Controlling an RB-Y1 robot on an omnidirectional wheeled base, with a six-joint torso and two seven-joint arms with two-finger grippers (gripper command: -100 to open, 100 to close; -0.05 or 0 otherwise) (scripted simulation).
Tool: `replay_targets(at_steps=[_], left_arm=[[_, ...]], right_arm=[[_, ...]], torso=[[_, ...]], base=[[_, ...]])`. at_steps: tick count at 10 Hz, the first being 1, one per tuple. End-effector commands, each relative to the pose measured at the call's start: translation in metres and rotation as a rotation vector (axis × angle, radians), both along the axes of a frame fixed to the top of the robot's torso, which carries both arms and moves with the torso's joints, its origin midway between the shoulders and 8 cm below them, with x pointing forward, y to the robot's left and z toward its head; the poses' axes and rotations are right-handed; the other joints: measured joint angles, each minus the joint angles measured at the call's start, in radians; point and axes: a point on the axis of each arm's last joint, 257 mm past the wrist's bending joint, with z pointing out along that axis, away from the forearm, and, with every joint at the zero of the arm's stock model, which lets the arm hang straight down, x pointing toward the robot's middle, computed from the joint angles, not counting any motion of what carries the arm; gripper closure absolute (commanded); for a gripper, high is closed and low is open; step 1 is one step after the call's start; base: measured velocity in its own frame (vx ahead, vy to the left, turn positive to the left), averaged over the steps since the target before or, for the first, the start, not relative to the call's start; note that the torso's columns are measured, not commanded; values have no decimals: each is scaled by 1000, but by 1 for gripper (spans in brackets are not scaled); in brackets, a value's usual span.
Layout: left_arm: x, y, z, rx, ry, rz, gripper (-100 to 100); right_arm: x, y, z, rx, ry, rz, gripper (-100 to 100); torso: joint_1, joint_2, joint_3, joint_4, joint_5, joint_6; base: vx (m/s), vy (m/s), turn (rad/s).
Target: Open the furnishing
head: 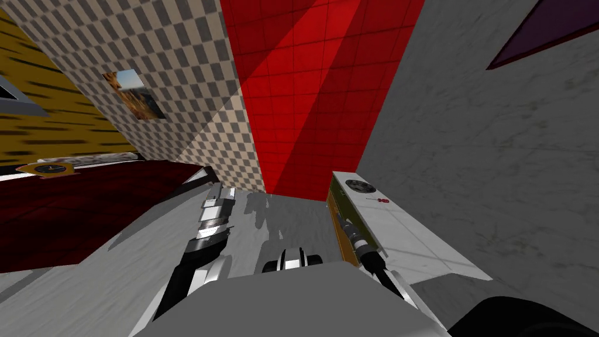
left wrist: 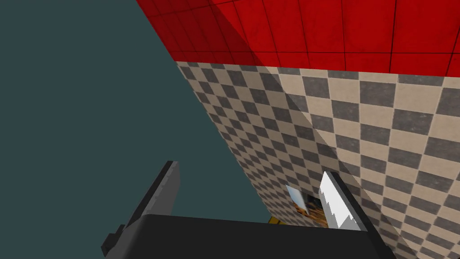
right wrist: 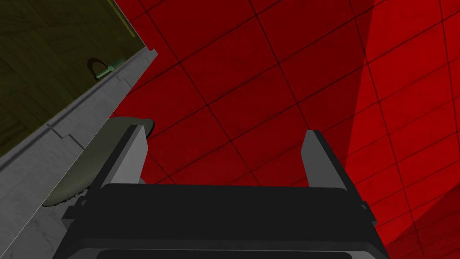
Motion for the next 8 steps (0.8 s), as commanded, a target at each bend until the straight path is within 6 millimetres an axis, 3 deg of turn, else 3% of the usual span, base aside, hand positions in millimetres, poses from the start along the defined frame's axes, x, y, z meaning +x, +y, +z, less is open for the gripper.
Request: replay_targets(at_steps=[1,2,3,5,7,8], left_arm=[[0,0,0,0,0,0,0],[0,0,0,0,0,0,0],[0,0,0,0,0,0,0],[0,0,0,0,0,0,0],[0,0,0,0,0,0,0],[0,0,0,0,0,0,0]], right_arm=[[-27,-38,-47,-127,156,-29,-100],[-31,-41,-55,-126,173,-35,-100],[-43,-56,-70,-188,234,-42,-100],[-48,-60,-79,-187,253,-49,-100],[-83,-100,-114,-311,400,-69,-100],[-89,-104,-121,-310,419,-75,-100]], torso=[[0,0,0,0,0,-1],[1,0,0,0,0,0],[0,0,0,0,0,1],[0,0,0,0,0,0],[0,0,0,0,0,-2],[1,0,0,0,0,-1]], base=[[9,26,437],[12,18,162],[14,24,294],[5,8,79],[9,18,381],[15,16,206]])
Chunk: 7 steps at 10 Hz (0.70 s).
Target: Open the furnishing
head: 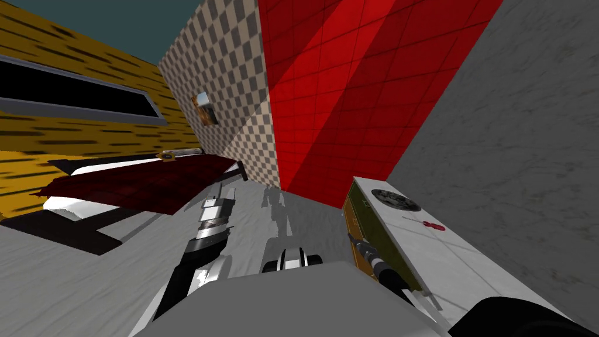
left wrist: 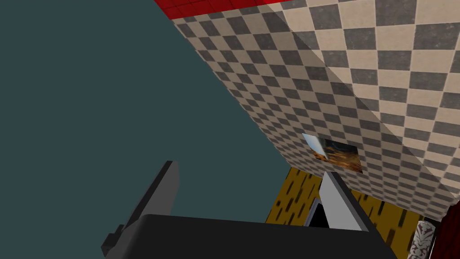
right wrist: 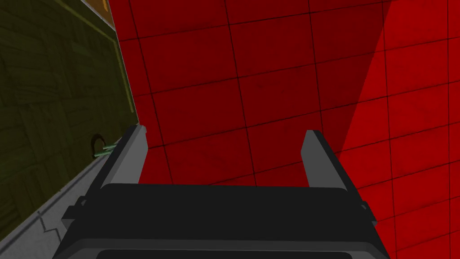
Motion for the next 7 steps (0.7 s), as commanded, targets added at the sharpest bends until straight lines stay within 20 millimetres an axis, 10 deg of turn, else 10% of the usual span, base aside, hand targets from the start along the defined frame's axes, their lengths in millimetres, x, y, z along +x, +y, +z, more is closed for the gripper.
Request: replay_targets(at_steps=[1,7], left_arm=[[0,0,0,0,0,0,0],[0,0,0,0,0,0,0]], right_arm=[[-37,-39,-31,-102,142,-24,-100],[-135,-134,-72,-341,459,-65,-100]], torso=[[0,0,0,0,0,1],[-1,0,0,0,0,0]], base=[[15,21,376],[18,18,279]])
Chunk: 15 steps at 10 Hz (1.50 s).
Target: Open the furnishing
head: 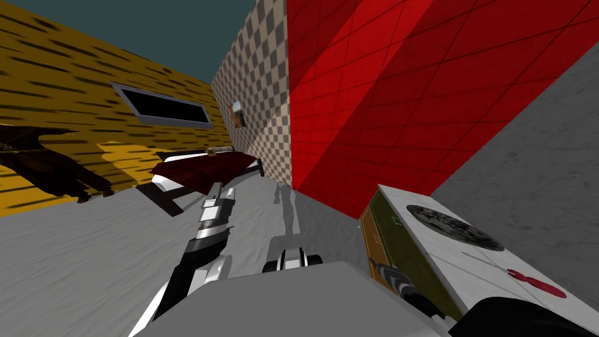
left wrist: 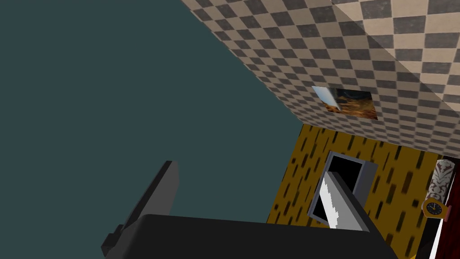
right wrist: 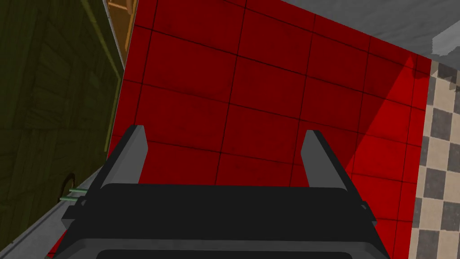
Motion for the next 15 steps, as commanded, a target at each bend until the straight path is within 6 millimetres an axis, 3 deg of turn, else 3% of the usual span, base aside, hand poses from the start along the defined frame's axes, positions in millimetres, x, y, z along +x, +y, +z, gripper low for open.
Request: replay_targets(at_steps=[1,2,3,4,5,6,7,9,11,12,13,15], left_arm=[[0,0,0,0,0,0,0],[0,0,0,0,0,0,0],[0,0,0,0,0,0,0],[0,0,0,0,0,0,0],[0,0,0,0,0,0,0],[0,0,0,0,0,0,0],[0,0,0,0,0,0,0],[0,0,0,0,0,0,0],[0,0,0,0,0,0,0],[0,0,0,0,0,0,0],[0,0,0,0,0,0,0],[0,0,0,0,0,0,0]], right_arm=[[-45,-38,-12,-90,133,-24,-100],[-71,-61,-15,-146,210,-32,-100],[-74,-63,-16,-147,216,-36,-100],[-103,-87,-16,-202,297,-48,-100],[-103,-87,-16,-202,297,-48,-100],[-132,-110,-13,-255,376,-59,-100],[-147,-129,-6,-307,432,-57,-100],[-159,-133,-8,-307,453,-70,-100],[-201,-171,11,-404,579,-79,-100],[-210,-173,10,-404,594,-89,-100],[-228,-191,22,-448,651,-93,-100],[-232,-192,22,-448,659,-97,-100]], torso=[[0,-1,0,0,0,0],[0,0,0,0,0,1],[0,0,0,0,0,0],[0,0,0,0,0,1],[0,0,0,0,0,0],[0,0,0,0,0,1],[0,0,0,0,0,0],[0,0,0,0,0,2],[0,1,0,0,0,-1],[0,0,0,0,0,0],[0,0,0,0,0,2],[0,0,0,0,0,1]], base=[[19,12,234],[17,14,326],[14,7,190],[18,15,262],[18,7,143],[17,11,299],[26,15,450],[18,3,30],[13,12,323],[19,2,131],[18,6,186],[10,3,55]])
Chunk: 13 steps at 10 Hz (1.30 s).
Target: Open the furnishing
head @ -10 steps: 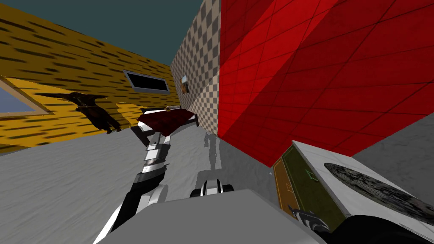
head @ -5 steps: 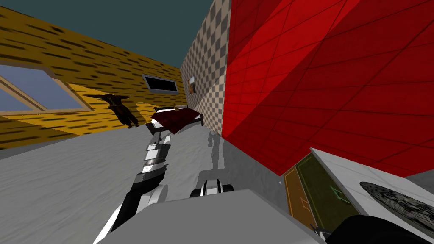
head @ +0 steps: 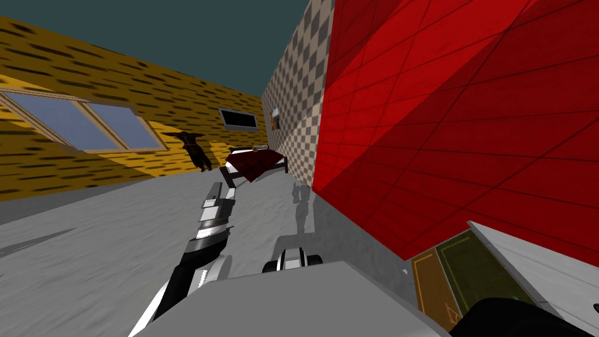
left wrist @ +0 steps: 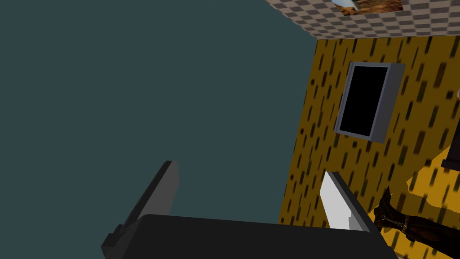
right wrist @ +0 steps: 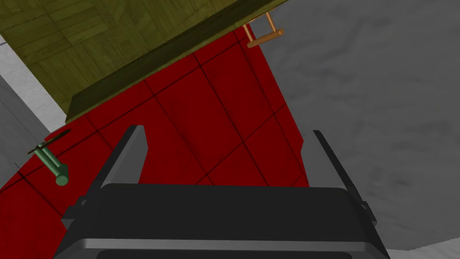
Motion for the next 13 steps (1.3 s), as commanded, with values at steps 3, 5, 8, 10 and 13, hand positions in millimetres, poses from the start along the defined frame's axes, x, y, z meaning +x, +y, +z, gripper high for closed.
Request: replay_targets(at_steps=[3,5,8,10,13], left_arm=[[0,0,0,0,0,0,0],[0,0,0,0,0,0,0],[0,0,0,0,0,0,0],[0,0,0,0,0,0,0],[0,0,0,0,0,0,0]], right_arm=[[-42,-37,26,-87,127,-20,-100],[-57,-50,39,-120,176,-26,-100],[-88,-78,72,-196,283,-36,-100],[-86,-82,73,-203,291,-37,-100],[-90,-84,77,-206,297,-41,100]], torso=[[0,0,0,0,0,0],[0,-1,-1,0,0,-1],[0,0,0,0,0,-1],[0,-1,-1,0,0,-1],[0,1,1,0,0,0]], base=[[11,5,182],[17,1,180],[12,5,135],[18,-1,154],[30,15,10]])
